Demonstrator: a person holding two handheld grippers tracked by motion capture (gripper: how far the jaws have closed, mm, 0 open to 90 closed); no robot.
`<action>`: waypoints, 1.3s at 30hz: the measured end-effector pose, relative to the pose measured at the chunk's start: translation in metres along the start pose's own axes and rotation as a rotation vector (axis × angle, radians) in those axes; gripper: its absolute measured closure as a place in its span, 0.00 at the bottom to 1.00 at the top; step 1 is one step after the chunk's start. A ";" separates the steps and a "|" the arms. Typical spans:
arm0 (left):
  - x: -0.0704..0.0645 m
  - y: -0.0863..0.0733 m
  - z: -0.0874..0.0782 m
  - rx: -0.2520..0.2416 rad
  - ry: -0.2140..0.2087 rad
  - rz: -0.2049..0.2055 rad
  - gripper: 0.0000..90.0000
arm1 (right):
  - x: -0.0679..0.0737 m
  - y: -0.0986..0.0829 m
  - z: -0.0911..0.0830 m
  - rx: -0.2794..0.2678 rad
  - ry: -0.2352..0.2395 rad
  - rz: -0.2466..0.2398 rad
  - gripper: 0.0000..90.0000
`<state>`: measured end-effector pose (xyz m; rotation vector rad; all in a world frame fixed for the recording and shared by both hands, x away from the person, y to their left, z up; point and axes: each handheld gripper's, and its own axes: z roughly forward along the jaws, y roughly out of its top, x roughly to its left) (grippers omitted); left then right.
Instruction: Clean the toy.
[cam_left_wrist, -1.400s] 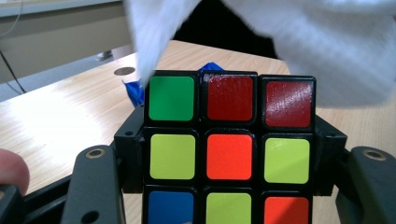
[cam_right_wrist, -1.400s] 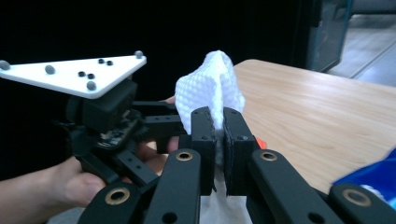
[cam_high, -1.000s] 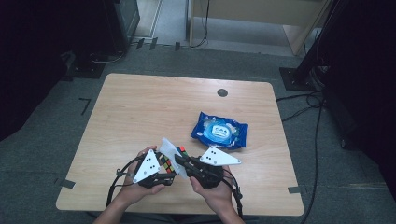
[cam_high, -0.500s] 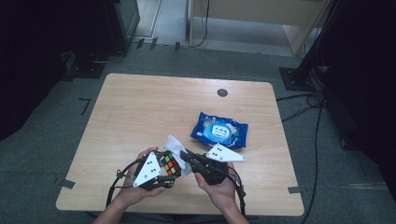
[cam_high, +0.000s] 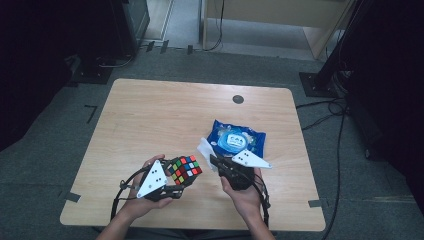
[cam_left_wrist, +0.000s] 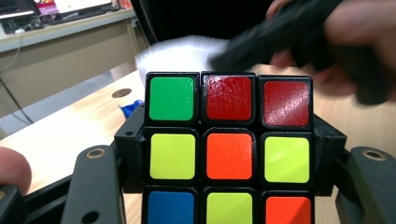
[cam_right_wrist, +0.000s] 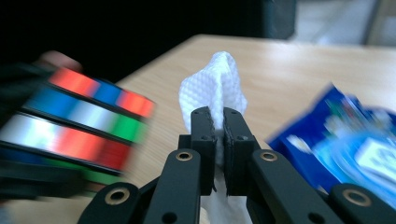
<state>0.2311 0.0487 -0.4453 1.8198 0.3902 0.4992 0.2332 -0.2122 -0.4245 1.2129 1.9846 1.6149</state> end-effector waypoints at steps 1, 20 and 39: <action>0.000 0.000 0.000 0.004 0.004 0.002 0.38 | 0.005 0.005 -0.004 -0.021 0.033 -0.003 0.95; -0.005 0.002 0.001 0.001 -0.012 0.017 0.38 | 0.032 0.003 0.003 -0.042 0.270 0.046 0.95; 0.004 0.002 -0.004 -0.013 0.014 -0.008 0.38 | -0.014 0.000 -0.002 0.040 -0.018 0.012 0.95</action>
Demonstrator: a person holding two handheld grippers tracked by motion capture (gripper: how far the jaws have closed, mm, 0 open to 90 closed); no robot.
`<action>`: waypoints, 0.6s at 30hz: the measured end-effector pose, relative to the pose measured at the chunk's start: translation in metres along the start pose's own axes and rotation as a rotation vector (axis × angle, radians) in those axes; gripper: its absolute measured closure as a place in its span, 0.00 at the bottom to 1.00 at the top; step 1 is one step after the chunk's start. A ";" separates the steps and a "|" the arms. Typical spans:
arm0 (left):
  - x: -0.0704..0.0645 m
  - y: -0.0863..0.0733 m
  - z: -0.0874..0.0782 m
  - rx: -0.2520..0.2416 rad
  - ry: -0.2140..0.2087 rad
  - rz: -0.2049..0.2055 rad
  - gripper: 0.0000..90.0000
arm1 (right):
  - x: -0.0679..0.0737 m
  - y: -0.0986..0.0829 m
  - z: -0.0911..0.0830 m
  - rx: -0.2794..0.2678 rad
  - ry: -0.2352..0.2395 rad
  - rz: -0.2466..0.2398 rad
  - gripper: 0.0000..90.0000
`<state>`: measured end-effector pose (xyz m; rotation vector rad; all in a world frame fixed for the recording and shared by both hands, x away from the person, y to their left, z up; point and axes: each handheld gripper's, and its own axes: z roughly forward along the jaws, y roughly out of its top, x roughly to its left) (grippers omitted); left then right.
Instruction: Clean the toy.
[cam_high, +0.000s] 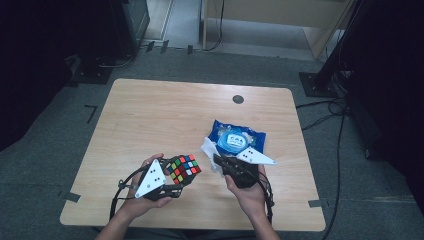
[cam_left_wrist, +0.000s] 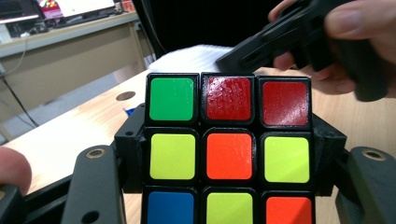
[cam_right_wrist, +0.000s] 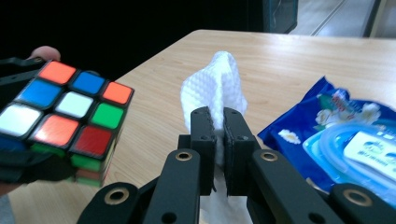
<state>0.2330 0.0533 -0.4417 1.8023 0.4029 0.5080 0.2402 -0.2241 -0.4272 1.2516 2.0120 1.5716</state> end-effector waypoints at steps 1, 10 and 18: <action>0.002 -0.001 0.000 0.003 0.006 -0.007 0.38 | 0.001 0.000 0.000 0.007 -0.002 -0.006 0.95; 0.017 -0.003 -0.006 -0.006 0.053 -0.045 0.38 | -0.028 -0.038 0.032 0.188 -0.162 -0.048 0.95; 0.025 -0.007 -0.008 -0.011 0.065 -0.080 0.38 | -0.045 -0.058 0.045 0.275 -0.205 -0.044 0.91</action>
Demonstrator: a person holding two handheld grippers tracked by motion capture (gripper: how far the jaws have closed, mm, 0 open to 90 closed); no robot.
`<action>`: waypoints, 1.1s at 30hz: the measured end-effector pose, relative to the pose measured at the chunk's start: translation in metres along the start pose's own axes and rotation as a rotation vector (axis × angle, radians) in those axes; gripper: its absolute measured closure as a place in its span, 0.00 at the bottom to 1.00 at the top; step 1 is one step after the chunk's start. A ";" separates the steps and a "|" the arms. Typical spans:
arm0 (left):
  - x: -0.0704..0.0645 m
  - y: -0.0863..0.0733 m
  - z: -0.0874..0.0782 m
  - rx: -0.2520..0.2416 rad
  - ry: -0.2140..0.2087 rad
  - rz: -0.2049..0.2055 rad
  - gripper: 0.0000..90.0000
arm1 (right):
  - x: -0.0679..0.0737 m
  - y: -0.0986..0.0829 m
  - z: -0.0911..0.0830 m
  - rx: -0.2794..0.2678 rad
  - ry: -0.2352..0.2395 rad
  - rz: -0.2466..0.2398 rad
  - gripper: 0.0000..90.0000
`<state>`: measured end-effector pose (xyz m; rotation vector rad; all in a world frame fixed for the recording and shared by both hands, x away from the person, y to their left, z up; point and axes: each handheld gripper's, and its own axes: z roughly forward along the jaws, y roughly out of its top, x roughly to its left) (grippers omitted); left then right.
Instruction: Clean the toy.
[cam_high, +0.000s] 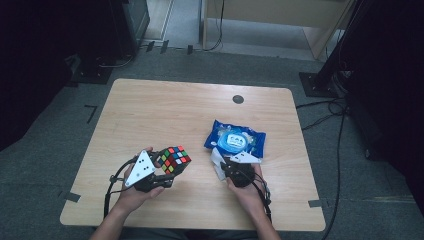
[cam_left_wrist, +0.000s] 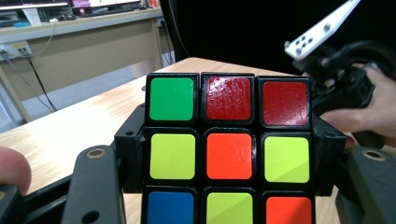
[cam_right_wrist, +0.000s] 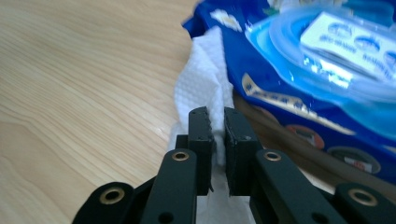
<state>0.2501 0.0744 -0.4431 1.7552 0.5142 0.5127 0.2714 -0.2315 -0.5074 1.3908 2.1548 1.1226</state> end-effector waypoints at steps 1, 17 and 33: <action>0.000 0.000 0.000 -0.001 0.001 -0.001 0.38 | -0.001 -0.001 0.002 0.006 -0.003 -0.012 0.86; 0.016 -0.021 0.016 0.077 0.076 -0.073 0.38 | -0.019 0.020 -0.042 -0.229 0.125 0.029 0.12; 0.043 -0.052 0.038 0.213 0.230 -0.172 0.38 | -0.020 0.017 -0.040 -0.217 0.093 0.035 0.13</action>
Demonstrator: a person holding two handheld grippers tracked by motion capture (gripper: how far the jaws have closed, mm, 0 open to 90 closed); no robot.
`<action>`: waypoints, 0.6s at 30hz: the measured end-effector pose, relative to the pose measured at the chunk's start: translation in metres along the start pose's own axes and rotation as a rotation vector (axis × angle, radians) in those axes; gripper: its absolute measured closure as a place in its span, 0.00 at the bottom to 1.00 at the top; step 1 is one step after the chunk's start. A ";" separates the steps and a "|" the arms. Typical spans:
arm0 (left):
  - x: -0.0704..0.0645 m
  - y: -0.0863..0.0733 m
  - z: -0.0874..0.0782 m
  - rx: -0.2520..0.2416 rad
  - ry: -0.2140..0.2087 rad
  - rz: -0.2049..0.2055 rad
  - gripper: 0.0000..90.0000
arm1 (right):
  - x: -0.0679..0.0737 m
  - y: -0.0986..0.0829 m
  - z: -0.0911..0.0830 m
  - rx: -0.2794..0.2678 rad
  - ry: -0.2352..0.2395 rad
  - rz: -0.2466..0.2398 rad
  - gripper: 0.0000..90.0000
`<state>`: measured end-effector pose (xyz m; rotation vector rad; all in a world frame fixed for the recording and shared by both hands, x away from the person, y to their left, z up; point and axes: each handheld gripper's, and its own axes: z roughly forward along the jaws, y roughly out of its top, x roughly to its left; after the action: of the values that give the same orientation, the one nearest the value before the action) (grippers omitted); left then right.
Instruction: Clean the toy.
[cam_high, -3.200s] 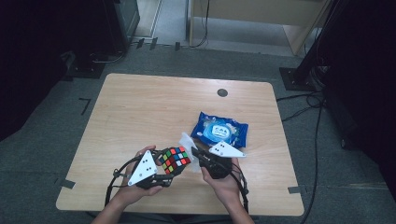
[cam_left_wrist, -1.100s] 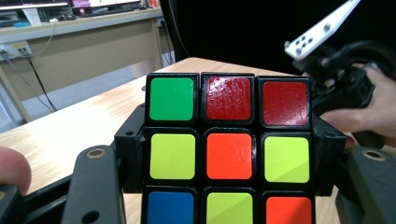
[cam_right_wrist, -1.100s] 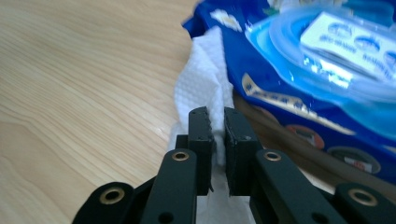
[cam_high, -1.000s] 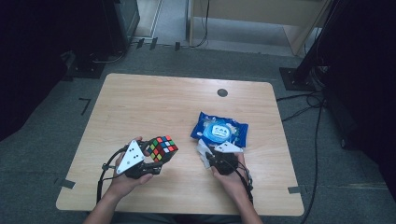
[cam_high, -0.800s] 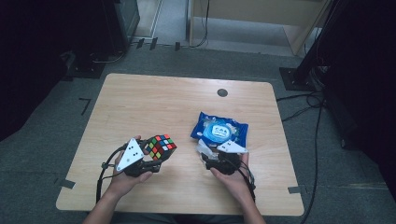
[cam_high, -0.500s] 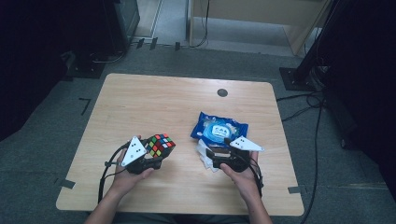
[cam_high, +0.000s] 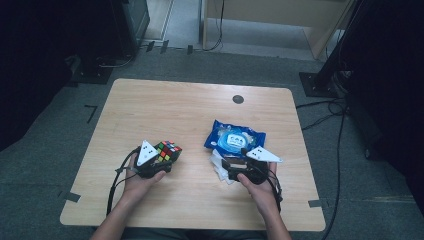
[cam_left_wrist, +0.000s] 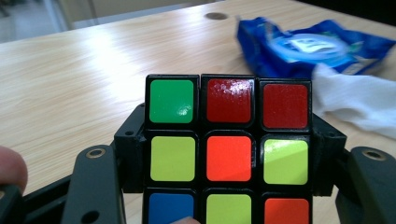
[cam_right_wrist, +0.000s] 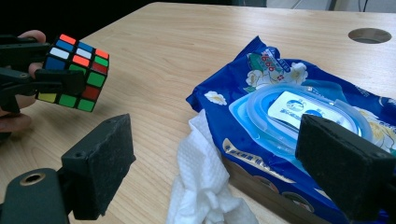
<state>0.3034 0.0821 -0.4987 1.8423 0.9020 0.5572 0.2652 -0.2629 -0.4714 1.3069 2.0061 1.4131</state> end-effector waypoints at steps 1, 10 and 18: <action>0.001 -0.001 0.001 0.008 0.011 -0.002 0.38 | 0.000 0.000 0.000 0.001 -0.001 0.001 0.13; -0.004 -0.010 0.005 0.069 0.041 0.026 0.38 | 0.001 0.000 -0.001 0.001 -0.016 -0.004 0.13; -0.005 -0.013 0.002 0.085 0.033 0.009 0.38 | 0.000 0.000 -0.003 -0.007 -0.020 -0.003 0.13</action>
<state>0.2973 0.0801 -0.5112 1.9195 0.9527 0.5640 0.2633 -0.2642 -0.4701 1.3096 1.9881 1.3991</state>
